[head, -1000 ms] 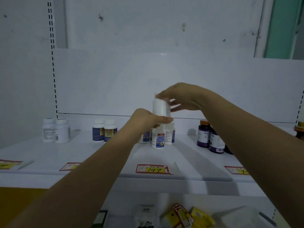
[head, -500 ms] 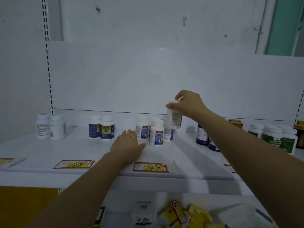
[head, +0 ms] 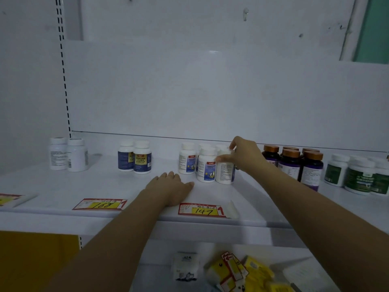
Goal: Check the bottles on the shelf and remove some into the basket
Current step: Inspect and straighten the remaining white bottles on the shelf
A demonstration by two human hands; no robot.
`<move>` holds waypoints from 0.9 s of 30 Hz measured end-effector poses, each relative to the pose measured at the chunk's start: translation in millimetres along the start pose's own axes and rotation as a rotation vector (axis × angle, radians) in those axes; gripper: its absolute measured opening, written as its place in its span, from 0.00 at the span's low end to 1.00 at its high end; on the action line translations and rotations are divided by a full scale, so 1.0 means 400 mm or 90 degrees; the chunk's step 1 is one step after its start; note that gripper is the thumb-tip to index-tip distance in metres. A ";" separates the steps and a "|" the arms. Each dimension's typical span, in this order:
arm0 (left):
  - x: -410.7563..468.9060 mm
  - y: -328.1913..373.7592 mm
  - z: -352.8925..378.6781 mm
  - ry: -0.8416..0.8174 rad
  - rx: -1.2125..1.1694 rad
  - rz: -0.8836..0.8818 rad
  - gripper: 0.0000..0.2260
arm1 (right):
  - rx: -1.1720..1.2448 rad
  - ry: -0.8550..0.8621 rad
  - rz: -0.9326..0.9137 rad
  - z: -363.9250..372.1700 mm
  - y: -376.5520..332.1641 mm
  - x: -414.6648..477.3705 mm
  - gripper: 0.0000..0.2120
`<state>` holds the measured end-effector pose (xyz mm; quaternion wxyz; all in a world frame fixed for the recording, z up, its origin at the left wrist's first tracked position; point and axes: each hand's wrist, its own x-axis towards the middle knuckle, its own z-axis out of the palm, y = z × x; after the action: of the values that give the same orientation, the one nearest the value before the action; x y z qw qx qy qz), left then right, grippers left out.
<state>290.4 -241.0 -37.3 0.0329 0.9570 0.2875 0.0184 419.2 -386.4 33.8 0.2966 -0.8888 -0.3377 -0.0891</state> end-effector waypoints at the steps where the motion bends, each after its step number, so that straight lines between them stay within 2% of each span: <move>1: -0.002 0.001 0.000 0.002 0.000 0.002 0.32 | 0.000 -0.007 0.000 0.000 0.003 0.001 0.32; 6: -0.009 0.003 -0.005 0.008 -0.007 0.003 0.32 | -0.038 0.001 -0.047 -0.034 -0.024 0.018 0.37; 9: -0.012 0.004 -0.004 0.007 -0.015 0.002 0.32 | -0.063 0.033 -0.143 -0.040 -0.096 0.049 0.31; 14: -0.016 0.007 -0.005 0.017 -0.040 0.000 0.32 | -0.121 -0.023 -0.249 0.025 -0.216 0.106 0.25; 20: -0.016 0.002 -0.001 0.028 -0.052 0.005 0.32 | -0.258 -0.144 -0.209 0.134 -0.237 0.146 0.22; 27: -0.017 -0.001 0.002 0.027 -0.080 0.010 0.32 | -0.183 -0.085 -0.218 0.131 -0.243 0.135 0.21</move>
<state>284.6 -244.4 -38.0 0.0868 0.9546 0.2793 0.0574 394.5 -268.0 56.1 0.1246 -0.8558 -0.4861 -0.1259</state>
